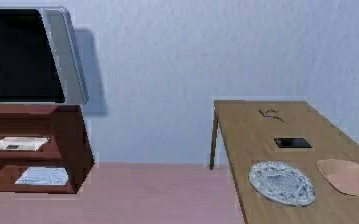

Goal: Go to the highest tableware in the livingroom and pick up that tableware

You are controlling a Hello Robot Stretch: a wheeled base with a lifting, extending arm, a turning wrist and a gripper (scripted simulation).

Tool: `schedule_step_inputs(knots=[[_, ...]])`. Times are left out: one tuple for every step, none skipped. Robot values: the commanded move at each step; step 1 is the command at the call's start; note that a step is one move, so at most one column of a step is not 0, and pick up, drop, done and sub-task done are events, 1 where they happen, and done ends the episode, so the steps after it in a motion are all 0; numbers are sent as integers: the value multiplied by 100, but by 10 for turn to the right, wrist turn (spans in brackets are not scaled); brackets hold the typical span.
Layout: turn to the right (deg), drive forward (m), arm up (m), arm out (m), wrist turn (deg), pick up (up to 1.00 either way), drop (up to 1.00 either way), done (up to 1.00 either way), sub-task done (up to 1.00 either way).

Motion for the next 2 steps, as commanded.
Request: schedule_step_inputs(knots=[[-390,0,0,0,0,0,0,0,0],[450,0,0,0,0,0,0,0,0]])
